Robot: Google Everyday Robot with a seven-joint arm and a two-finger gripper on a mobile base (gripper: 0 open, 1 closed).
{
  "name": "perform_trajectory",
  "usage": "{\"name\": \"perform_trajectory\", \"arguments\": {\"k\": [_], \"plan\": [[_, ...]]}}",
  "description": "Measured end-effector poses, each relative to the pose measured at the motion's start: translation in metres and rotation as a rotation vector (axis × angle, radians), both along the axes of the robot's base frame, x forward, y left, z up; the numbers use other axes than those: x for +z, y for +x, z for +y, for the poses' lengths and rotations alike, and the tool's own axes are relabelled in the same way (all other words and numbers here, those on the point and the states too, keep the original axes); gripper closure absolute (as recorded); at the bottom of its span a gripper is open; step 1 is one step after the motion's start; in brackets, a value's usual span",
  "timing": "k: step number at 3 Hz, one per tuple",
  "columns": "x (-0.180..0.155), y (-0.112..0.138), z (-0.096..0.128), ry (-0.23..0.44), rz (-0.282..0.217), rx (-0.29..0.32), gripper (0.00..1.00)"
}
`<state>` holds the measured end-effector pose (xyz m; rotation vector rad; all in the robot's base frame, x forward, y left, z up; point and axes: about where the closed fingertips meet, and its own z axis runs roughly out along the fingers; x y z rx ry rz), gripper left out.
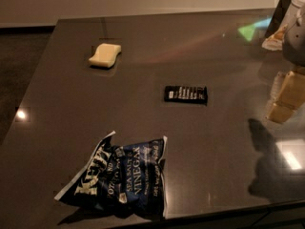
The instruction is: Pick sponge
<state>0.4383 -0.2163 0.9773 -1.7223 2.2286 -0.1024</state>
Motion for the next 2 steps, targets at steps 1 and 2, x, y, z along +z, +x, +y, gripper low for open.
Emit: {"name": "perform_trajectory", "arguments": {"k": [1, 2], "plan": [[0.0000, 0.0000, 0.0000, 0.000, 0.000, 0.000, 0.00], [0.0001, 0.0061, 0.0057, 0.016, 0.018, 0.012, 0.00]]}}
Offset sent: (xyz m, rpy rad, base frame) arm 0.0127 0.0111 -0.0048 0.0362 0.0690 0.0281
